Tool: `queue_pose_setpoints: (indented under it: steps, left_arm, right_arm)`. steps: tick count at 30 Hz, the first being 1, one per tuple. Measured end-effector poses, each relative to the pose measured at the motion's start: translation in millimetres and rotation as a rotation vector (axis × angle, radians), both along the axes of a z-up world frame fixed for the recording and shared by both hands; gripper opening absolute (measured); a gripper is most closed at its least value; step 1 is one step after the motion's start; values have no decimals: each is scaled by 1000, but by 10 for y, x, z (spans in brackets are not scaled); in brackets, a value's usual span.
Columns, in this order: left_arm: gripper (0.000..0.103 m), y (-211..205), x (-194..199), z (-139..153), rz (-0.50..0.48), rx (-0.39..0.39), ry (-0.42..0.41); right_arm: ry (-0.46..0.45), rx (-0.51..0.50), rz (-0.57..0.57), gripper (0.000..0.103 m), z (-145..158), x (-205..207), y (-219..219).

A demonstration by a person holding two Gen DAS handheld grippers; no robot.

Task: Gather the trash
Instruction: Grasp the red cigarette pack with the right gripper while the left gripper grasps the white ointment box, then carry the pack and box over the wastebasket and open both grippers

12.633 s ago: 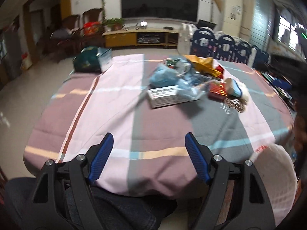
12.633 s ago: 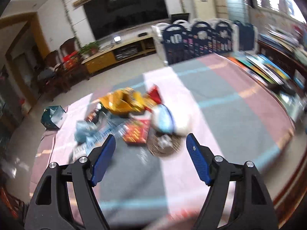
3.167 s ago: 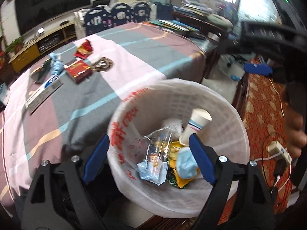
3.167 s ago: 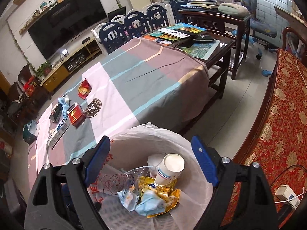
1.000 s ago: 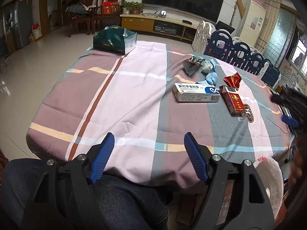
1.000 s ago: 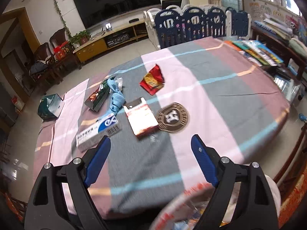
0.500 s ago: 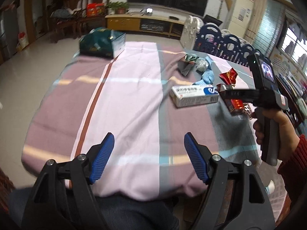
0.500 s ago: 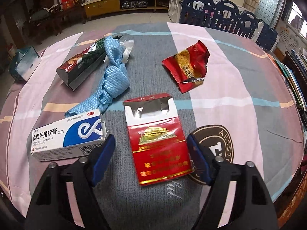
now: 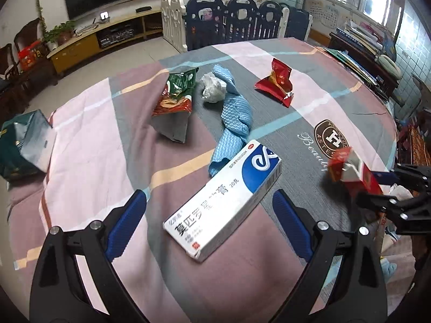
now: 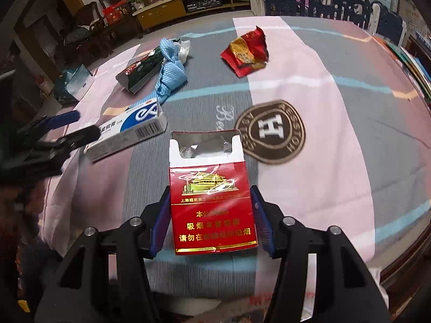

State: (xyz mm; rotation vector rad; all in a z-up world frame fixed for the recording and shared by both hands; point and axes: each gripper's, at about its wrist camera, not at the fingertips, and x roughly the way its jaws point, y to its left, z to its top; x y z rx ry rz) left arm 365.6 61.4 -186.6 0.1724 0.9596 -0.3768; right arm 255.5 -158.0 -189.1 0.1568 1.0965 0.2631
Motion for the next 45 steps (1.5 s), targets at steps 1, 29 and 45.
queue_pose_setpoints:
  steps: [1,29,45]
  left_arm:
    - [94,-22,33,-41,-18,1,10]
    - [42,-25,-1623,315,236,-42,-99]
    - [43,1,-2682,1252,339,-101,-315]
  right_arm:
    - [11,22,-12,56,5,-95,-80]
    - [-142,54,-71,56,676,-1031,-219]
    - [-247,33,-62,56,1152,-1638,-211]
